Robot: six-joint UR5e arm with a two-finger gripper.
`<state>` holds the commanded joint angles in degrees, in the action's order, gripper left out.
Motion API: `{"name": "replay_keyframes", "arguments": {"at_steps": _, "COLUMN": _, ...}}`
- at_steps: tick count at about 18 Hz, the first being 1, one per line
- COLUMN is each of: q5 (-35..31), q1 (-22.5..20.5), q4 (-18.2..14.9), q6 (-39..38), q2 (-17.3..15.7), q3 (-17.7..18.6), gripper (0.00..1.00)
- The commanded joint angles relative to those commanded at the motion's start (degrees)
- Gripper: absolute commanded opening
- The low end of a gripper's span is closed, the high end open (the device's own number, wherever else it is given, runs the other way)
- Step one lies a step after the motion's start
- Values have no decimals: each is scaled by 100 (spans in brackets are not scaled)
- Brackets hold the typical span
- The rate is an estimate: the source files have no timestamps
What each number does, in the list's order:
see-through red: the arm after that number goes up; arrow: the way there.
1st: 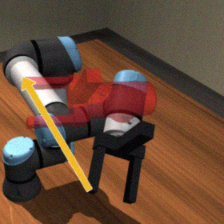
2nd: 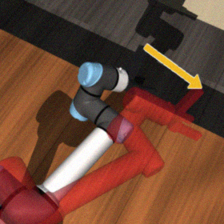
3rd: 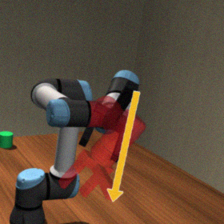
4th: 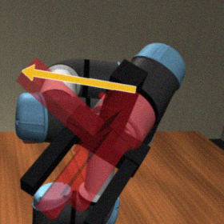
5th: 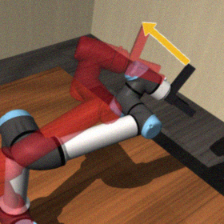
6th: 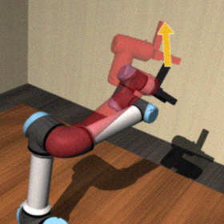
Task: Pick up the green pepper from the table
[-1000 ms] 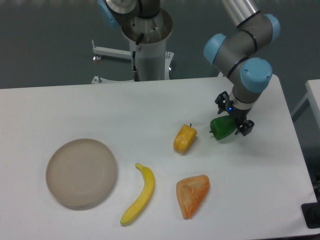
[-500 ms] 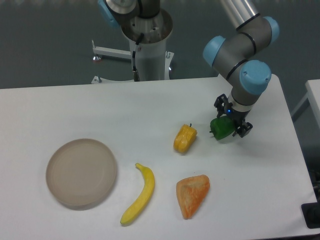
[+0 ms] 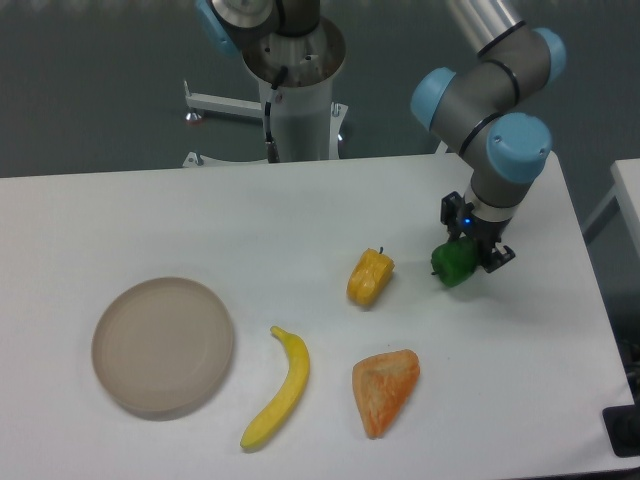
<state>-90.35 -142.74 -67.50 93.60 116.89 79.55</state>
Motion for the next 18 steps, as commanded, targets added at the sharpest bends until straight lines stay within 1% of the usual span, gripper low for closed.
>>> {"name": "replay_keyframes", "arguments": {"at_steps": 1, "q5": 0, "q1": 9, "q4": -18, "q6": 0, "q2": 0, "q3": -140, "gripper": 38}}
{"name": "replay_keyframes", "arguments": {"at_steps": 4, "q5": 0, "q1": 18, "q4": -27, "q6": -44, "q2": 9, "q3": -378, "gripper": 38}}
{"name": "replay_keyframes", "arguments": {"at_steps": 9, "q5": -35, "q1": 106, "q4": -27, "q6": -220, "q2": 35, "q3": -616, "gripper": 38}}
{"name": "replay_keyframes", "arguments": {"at_steps": 18, "q5": -18, "q1": 115, "q4": -18, "q6": -299, "q2": 44, "q3": -616, "gripper": 38}}
